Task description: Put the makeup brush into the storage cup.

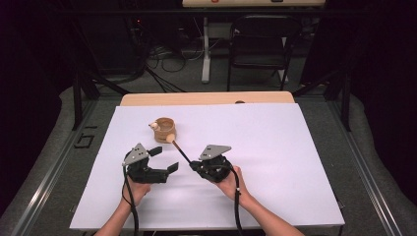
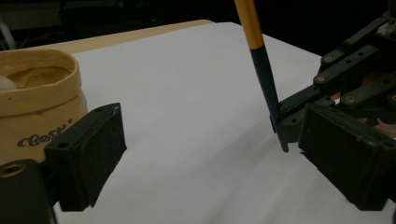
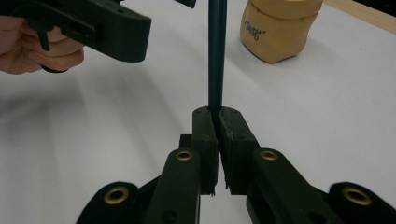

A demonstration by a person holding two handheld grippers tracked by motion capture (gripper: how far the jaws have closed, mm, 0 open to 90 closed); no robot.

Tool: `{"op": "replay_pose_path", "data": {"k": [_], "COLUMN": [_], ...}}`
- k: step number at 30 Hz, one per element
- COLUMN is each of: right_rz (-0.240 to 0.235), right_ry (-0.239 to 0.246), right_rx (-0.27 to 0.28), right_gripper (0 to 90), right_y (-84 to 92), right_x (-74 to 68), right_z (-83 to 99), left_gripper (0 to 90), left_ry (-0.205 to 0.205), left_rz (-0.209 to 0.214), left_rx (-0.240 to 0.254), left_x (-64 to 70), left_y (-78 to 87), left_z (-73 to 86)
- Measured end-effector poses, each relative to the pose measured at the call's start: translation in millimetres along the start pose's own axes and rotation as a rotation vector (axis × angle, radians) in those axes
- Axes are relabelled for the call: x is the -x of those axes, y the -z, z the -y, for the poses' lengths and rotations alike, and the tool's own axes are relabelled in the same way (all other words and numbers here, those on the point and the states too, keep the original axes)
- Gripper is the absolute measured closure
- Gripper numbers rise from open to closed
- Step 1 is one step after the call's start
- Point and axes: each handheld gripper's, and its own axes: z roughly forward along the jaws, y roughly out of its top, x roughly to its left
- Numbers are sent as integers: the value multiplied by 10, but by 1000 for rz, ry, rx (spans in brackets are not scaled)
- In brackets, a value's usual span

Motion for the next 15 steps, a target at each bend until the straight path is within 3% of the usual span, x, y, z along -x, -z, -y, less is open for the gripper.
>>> {"op": "replay_pose_path", "data": {"k": [1,5,15], "right_rz": [1,6,17], "right_ry": [-2,-6,-17], "right_rx": [-3,2,14], "right_gripper": [854,853,852], "right_y": [-9,-28,-63], "right_x": [-1,-4,-15], "right_z": [1,7,23], "left_gripper": [103,172,415], "left_ry": [-2,-7,-23], "left_rz": [16,-1,14], "left_rx": [1,13,47], "left_x": [-5,13,82], "left_y": [-5,-50,-134], "left_z": [-6,-32,-78]}}
